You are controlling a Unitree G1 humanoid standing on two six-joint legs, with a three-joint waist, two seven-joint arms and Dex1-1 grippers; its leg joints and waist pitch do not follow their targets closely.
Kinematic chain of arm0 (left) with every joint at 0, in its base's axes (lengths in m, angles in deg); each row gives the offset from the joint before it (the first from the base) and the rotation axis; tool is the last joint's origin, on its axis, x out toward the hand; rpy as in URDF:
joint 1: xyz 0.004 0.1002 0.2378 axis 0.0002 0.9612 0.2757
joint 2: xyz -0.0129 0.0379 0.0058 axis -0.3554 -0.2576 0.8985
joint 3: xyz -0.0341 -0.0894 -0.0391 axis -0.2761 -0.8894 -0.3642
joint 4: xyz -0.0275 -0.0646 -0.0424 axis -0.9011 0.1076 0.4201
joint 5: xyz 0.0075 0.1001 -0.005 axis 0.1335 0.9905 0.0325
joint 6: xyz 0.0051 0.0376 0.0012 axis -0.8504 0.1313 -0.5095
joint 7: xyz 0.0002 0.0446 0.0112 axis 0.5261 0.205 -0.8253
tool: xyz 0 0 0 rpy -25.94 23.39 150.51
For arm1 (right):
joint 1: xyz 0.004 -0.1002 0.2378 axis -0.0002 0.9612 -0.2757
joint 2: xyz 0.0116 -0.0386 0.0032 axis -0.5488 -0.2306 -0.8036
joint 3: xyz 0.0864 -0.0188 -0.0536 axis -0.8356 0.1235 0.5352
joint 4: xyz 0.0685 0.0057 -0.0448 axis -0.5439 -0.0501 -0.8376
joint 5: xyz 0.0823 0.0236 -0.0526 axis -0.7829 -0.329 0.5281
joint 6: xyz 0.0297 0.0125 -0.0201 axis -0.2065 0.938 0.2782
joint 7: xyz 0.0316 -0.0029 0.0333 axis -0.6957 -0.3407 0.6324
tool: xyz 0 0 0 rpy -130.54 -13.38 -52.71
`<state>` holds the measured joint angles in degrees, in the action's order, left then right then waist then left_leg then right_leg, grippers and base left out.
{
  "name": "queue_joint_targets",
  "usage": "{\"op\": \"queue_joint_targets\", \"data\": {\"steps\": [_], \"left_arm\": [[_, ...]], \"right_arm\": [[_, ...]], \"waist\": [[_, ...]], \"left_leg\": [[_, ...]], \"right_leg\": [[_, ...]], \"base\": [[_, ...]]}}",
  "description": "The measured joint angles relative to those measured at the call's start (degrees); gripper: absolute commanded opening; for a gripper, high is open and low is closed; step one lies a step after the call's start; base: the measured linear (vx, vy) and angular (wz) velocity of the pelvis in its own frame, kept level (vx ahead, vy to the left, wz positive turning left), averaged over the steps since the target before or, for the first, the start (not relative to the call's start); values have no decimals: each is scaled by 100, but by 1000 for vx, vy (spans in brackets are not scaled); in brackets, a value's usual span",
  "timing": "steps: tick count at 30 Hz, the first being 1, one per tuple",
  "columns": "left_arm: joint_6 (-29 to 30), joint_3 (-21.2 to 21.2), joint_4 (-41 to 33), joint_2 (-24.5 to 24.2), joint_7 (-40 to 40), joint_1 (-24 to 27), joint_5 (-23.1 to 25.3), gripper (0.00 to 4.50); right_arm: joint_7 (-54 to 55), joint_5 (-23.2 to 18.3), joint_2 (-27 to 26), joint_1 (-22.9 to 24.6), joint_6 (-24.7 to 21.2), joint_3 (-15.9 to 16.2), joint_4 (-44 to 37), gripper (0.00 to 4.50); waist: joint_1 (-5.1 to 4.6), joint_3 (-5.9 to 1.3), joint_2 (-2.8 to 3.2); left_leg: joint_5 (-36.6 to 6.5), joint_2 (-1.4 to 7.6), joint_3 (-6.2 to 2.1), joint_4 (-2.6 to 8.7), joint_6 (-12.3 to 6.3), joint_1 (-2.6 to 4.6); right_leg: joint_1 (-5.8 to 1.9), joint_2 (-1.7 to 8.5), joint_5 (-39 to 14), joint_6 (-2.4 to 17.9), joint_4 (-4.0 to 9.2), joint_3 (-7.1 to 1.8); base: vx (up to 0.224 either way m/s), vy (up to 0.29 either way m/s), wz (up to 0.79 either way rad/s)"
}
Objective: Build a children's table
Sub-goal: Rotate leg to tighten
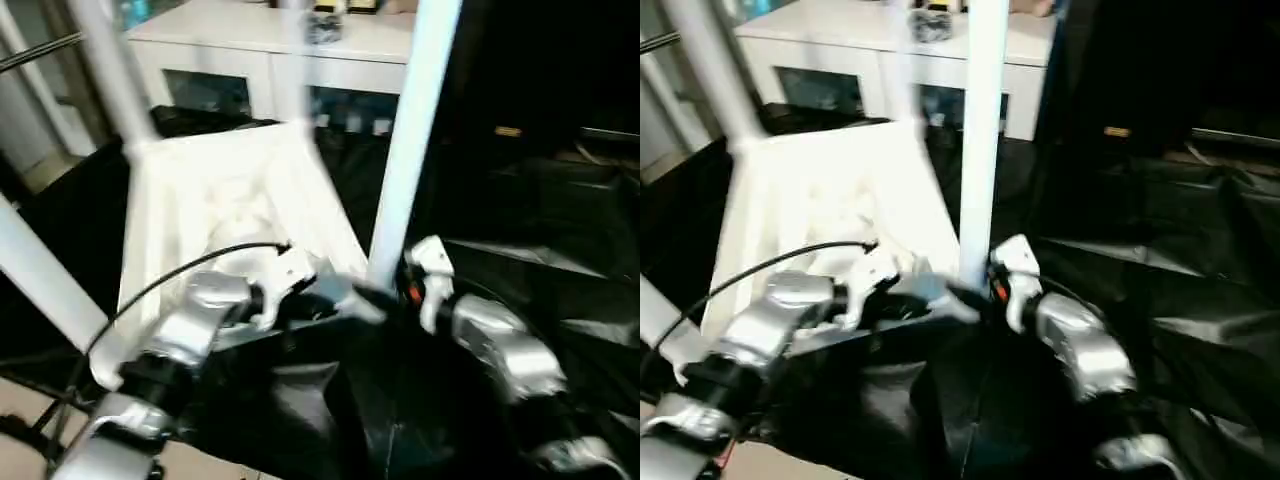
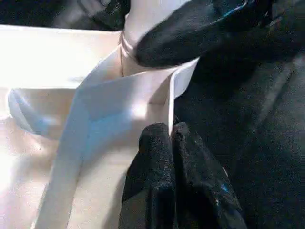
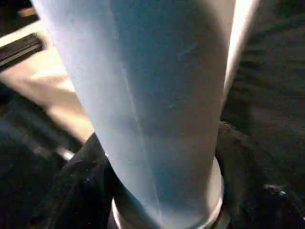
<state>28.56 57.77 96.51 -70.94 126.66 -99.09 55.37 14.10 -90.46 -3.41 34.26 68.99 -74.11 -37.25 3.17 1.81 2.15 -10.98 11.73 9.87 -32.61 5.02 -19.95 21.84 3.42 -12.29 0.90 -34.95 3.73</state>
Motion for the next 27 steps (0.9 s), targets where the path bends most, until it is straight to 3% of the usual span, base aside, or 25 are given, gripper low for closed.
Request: {"op": "queue_joint_targets", "data": {"steps": [4,8,9,11,13,20,27], "left_arm": [[266,-116,168,474,-810,-135,105,0],[296,-128,175,613,-978,-136,103,0],[296,-117,173,614,-960,-135,103,0],[296,-105,159,612,-930,-135,105,0],[288,-70,138,599,-904,-134,105,0],[142,-11,-26,276,-415,-44,33,0],[-18,49,-157,-147,346,37,-105,0]], "right_arm": [[1349,251,-445,-377,14,-256,449,258],[1621,331,-569,-462,230,-278,638,258],[1576,325,-574,-463,248,-298,646,314],[1552,328,-573,-464,251,-302,643,314],[1513,356,-567,-471,274,-302,649,342],[611,379,-260,-386,498,-26,551,349],[-812,235,333,-12,645,256,51,349]], "waist": [[-16,0,1],[-6,-7,11],[-6,-11,17],[-5,-11,17],[0,-11,17],[0,-9,17],[40,-1,25]], "left_leg": [[2,0,0,0,4,-2],[2,-1,0,1,4,-4],[2,-1,0,1,4,-6],[3,-1,0,1,3,-8],[3,-1,0,1,3,-11],[1,0,0,9,2,-18],[-1,0,0,10,-2,-23]], "right_leg": [[3,0,4,0,-1,0],[3,0,16,20,0,-1],[2,0,15,19,1,-1],[3,0,14,18,2,-1],[3,0,13,18,6,-1],[11,-1,0,15,9,0],[11,-1,-8,14,13,3]], "base": [[0,0,0],[0,0,0],[0,0,0],[0,0,0],[0,0,0],[0,0,0],[0,0,0]]}}
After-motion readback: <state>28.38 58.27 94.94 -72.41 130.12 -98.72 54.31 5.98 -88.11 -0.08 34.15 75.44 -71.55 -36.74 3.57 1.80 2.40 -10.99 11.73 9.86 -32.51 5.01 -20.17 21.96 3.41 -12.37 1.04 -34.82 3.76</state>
